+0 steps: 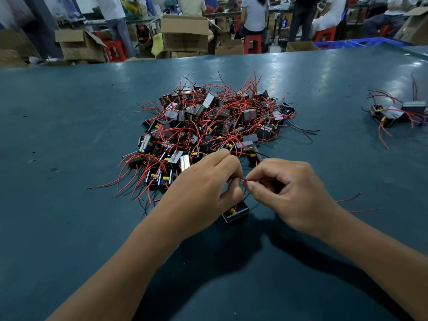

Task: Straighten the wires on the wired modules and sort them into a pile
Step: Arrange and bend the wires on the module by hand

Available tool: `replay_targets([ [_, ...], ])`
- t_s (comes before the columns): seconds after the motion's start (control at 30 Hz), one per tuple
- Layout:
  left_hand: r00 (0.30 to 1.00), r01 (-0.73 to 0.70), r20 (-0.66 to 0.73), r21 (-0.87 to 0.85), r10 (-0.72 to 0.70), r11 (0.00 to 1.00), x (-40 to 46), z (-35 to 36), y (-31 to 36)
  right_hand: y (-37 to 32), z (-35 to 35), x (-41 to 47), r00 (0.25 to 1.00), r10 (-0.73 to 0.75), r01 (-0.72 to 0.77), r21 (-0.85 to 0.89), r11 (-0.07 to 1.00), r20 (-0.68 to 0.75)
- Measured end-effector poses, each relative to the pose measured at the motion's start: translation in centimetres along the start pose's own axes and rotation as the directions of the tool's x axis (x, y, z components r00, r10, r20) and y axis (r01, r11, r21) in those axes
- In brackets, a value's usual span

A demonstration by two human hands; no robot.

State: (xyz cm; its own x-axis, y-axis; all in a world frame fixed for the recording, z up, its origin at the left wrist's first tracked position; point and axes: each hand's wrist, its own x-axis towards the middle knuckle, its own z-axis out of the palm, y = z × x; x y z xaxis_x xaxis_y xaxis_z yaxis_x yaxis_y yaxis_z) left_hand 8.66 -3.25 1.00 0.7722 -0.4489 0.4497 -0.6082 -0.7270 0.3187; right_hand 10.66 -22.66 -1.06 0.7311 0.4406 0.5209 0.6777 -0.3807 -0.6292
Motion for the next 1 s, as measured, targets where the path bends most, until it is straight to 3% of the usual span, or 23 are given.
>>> replay_targets([
  [0.13, 0.997, 0.076, -0.012, -0.195, -0.08, 0.978, 0.0, -0.1, -0.1, 0.0, -0.1, 0.0, 1.0, 0.0, 0.001, 0.038, 0.999, -0.009],
  [0.27, 0.968, 0.251, 0.09, -0.442, -0.236, 0.861, -0.2, -0.1, -0.3, 0.1, -0.1, 0.0, 1.0, 0.013, -0.012, 0.054, 0.998, -0.01],
  [0.33, 0.972, 0.232, 0.05, -0.388, -0.231, 0.892, -0.1, 0.0, -0.1, 0.2, 0.0, 0.0, 1.0, 0.026, -0.026, 0.056, 0.998, -0.004],
  [0.4, 0.991, 0.118, -0.043, -0.174, -0.127, 0.978, 0.0, 0.0, 0.2, 0.3, 0.1, 0.0, 0.999, 0.04, -0.04, 0.049, 0.998, -0.005],
  [0.47, 0.997, 0.027, -0.072, -0.045, -0.03, 0.999, 0.1, -0.1, 0.2, 0.4, 0.1, 0.0, 0.998, 0.054, -0.054, 0.065, 0.996, -0.009],
  [0.63, 0.997, -0.056, -0.055, -0.081, 0.052, 0.995, -0.2, -0.7, -0.7, 0.4, 0.1, -0.1, 0.994, 0.104, -0.106, 0.198, 0.974, 0.024],
  [1.0, 0.99, -0.03, -0.14, -0.169, 0.006, 0.985, -0.2, -0.3, -0.2, 0.4, 0.0, -0.1, 0.986, 0.162, -0.166, 0.291, 0.942, 0.039],
])
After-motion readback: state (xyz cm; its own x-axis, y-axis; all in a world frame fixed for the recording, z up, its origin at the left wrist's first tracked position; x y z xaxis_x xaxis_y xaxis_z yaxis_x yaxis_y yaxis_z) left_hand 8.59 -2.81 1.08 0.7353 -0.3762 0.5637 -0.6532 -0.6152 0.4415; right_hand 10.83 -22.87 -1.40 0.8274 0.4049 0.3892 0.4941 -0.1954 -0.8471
